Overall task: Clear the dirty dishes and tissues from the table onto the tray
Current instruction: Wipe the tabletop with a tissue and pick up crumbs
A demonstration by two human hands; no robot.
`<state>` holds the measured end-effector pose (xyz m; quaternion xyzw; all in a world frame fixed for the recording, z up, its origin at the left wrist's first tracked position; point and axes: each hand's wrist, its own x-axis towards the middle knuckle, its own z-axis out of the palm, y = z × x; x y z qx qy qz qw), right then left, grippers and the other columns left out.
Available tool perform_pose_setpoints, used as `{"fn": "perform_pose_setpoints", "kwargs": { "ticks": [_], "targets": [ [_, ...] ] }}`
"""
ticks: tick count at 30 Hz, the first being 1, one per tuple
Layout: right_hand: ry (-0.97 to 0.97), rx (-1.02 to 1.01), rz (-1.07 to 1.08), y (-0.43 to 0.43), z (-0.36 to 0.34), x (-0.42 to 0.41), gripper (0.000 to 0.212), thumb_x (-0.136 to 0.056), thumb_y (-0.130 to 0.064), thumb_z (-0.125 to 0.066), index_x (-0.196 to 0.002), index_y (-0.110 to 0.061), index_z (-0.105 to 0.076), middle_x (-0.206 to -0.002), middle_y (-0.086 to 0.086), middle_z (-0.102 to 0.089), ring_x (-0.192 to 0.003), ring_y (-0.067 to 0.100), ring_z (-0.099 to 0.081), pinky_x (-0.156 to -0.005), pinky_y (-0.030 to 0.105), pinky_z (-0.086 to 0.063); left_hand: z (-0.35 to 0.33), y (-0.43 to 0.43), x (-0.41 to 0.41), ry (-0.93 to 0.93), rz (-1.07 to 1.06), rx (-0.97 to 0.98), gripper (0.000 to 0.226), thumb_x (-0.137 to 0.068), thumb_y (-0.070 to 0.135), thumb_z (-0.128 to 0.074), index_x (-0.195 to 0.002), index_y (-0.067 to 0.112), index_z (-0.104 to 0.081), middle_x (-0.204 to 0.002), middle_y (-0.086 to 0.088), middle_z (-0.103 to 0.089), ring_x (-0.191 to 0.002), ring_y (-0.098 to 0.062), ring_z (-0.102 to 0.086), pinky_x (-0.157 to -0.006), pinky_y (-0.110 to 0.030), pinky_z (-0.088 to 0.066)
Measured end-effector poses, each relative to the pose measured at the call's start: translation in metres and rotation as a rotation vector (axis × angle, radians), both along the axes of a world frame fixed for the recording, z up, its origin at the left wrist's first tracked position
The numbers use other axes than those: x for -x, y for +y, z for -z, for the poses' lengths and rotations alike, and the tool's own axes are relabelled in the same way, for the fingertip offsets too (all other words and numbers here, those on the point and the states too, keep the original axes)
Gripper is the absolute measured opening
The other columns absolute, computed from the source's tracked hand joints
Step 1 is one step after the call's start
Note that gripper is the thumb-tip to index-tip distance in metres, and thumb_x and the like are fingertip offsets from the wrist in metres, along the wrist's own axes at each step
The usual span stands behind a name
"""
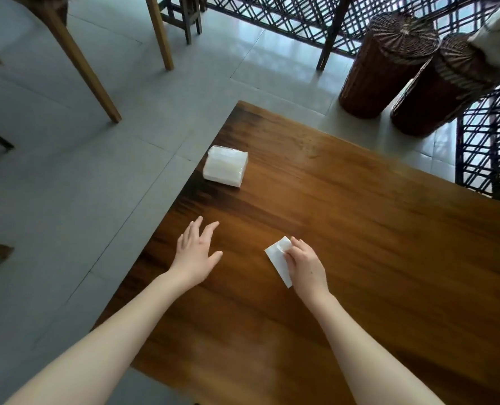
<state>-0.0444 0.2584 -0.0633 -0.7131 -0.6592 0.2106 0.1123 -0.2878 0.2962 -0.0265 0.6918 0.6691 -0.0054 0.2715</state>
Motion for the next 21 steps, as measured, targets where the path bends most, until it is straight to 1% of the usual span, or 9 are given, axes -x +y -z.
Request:
{"fn": "perform_pose_setpoints", "kwargs": {
  "ticks": [2, 4, 7, 10, 13, 14, 15, 17, 21],
  "targets": [
    [-0.097, -0.084, -0.096, -0.008, 0.001, 0.01, 0.019, -0.092, -0.006, -0.059, -0.108, -0.004, -0.069, -0.138, 0.013, -0.051, -0.132, 0.029, -0.044, -0.108, 0.041, -0.039, 0.005, -0.008, 0.002, -0.001, -0.013, 0.015, 0.066, -0.095, 0.038, -0.053, -0.15, 0.028, -0.019, -0.16, -0.007, -0.005, -0.147, -0.027, -0.003, -0.117, -0.044, -0.012],
    [-0.154, -0.102, -0.158, -0.022, 0.001, 0.024, 0.037, -0.083, 0.0, -0.068, -0.119, 0.0, -0.063, -0.132, 0.016, -0.055, -0.126, 0.029, -0.051, -0.097, 0.04, -0.05, 0.009, -0.016, 0.002, -0.011, -0.026, 0.03, 0.065, -0.095, 0.038, -0.052, -0.15, 0.028, -0.02, -0.16, -0.007, -0.005, -0.147, -0.028, -0.004, -0.117, -0.044, -0.012],
    [-0.121, -0.084, -0.192, -0.038, 0.001, 0.039, 0.046, -0.068, 0.004, -0.08, -0.112, 0.001, -0.067, -0.121, 0.016, -0.064, -0.113, 0.027, -0.061, -0.083, 0.038, -0.057, 0.011, -0.023, 0.003, -0.015, -0.043, 0.039, 0.063, -0.095, 0.039, -0.051, -0.149, 0.029, -0.02, -0.16, -0.006, -0.006, -0.147, -0.027, -0.005, -0.117, -0.044, -0.012],
    [-0.013, -0.043, -0.291, -0.05, 0.003, 0.049, 0.039, -0.068, 0.008, -0.078, -0.104, -0.004, -0.071, -0.12, 0.013, -0.065, -0.115, 0.03, -0.06, -0.077, 0.043, -0.058, 0.013, -0.026, 0.006, -0.009, -0.052, 0.047, 0.063, -0.095, 0.038, -0.052, -0.149, 0.03, -0.022, -0.16, -0.006, -0.006, -0.147, -0.027, -0.004, -0.117, -0.045, -0.013],
    [0.006, -0.072, -0.382, -0.048, -0.001, 0.04, 0.048, -0.061, 0.017, -0.076, -0.103, -0.005, -0.071, -0.115, 0.012, -0.068, -0.105, 0.03, -0.065, -0.068, 0.042, -0.06, 0.013, -0.025, 0.004, -0.01, -0.046, 0.053, 0.063, -0.094, 0.039, -0.053, -0.148, 0.03, -0.022, -0.16, -0.005, -0.005, -0.147, -0.027, -0.004, -0.117, -0.045, -0.013],
    [0.015, -0.07, -0.393, -0.041, -0.002, 0.031, 0.047, -0.062, 0.02, -0.071, -0.103, -0.003, -0.071, -0.117, 0.013, -0.066, -0.104, 0.03, -0.066, -0.071, 0.041, -0.059, 0.013, -0.025, 0.003, -0.014, -0.036, 0.054, 0.062, -0.094, 0.039, -0.053, -0.148, 0.03, -0.022, -0.16, -0.005, -0.005, -0.147, -0.027, -0.004, -0.117, -0.045, -0.012],
    [0.027, -0.067, -0.355, -0.03, -0.003, 0.019, 0.047, -0.067, 0.02, -0.065, -0.108, -0.002, -0.069, -0.124, 0.014, -0.063, -0.109, 0.03, -0.064, -0.081, 0.04, -0.057, 0.013, -0.024, 0.001, -0.018, -0.025, 0.054, 0.062, -0.094, 0.039, -0.052, -0.148, 0.03, -0.022, -0.16, -0.005, -0.005, -0.147, -0.027, -0.004, -0.117, -0.045, -0.012],
    [0.001, -0.042, -0.175, -0.002, 0.0, -0.012, 0.051, -0.08, 0.015, -0.049, -0.126, -0.005, -0.059, -0.142, 0.011, -0.047, -0.127, 0.025, -0.05, -0.103, 0.033, -0.042, 0.013, -0.02, -0.003, -0.017, -0.002, 0.05, 0.062, -0.095, 0.038, -0.052, -0.148, 0.03, -0.022, -0.16, -0.005, -0.006, -0.147, -0.027, -0.005, -0.117, -0.045, -0.012],
    [-0.095, 0.028, 0.131, 0.036, 0.0, -0.056, 0.056, -0.089, 0.014, -0.035, -0.139, -0.008, -0.044, -0.152, 0.006, -0.033, -0.137, 0.023, -0.037, -0.107, 0.032, -0.036, 0.013, -0.009, -0.013, -0.018, 0.049, 0.049, 0.061, -0.095, 0.037, -0.052, -0.148, 0.03, -0.023, -0.16, -0.004, -0.008, -0.147, -0.026, -0.008, -0.117, -0.044, -0.013]
  ]
}}
